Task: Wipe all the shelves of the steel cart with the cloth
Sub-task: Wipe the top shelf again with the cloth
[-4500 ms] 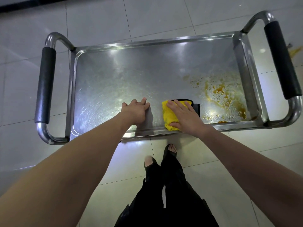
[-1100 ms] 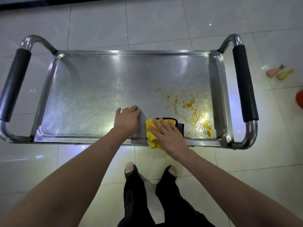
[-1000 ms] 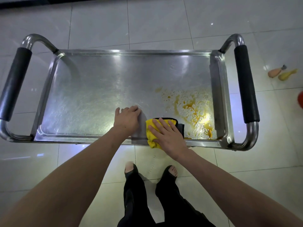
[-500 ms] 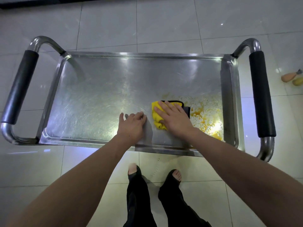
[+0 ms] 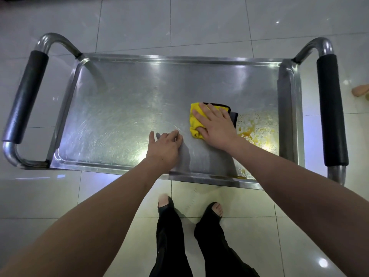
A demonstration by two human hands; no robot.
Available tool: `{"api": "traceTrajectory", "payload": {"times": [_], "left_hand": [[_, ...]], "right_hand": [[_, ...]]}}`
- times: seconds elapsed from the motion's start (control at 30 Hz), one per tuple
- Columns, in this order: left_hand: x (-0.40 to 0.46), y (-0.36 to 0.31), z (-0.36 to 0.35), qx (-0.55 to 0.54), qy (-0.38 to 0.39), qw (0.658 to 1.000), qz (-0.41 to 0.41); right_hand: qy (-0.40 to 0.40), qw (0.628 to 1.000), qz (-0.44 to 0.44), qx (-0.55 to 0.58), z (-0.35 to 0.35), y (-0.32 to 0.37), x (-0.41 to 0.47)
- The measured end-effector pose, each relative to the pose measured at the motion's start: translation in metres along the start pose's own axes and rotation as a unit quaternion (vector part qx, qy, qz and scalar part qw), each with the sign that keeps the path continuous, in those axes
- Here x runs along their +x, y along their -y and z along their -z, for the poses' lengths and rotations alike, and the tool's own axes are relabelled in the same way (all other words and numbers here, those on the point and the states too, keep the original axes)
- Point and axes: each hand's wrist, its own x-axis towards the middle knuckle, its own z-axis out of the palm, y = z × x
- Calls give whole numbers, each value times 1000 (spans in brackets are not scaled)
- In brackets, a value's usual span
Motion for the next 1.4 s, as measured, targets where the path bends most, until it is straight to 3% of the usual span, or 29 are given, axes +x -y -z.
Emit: {"api": "traceTrajectory", "payload": {"times": [0.33,0.47,0.83,1.4], "left_hand": [[-4,-1,-2,-8,-4,1000,2],[-2,-2,-5,-10,-12,1000,4],[0,-1,-3,5,-1,1000,-1],[-6,-7,4,23,14,1000,9]], "right_hand": [[-37,997,58,-21,-31,23,-79],[-27,997,68,-22,-27,8,-60],[14,1000,-9,-8,16,-33,28],[-2,997,66,-36,-34,14,-108]]}}
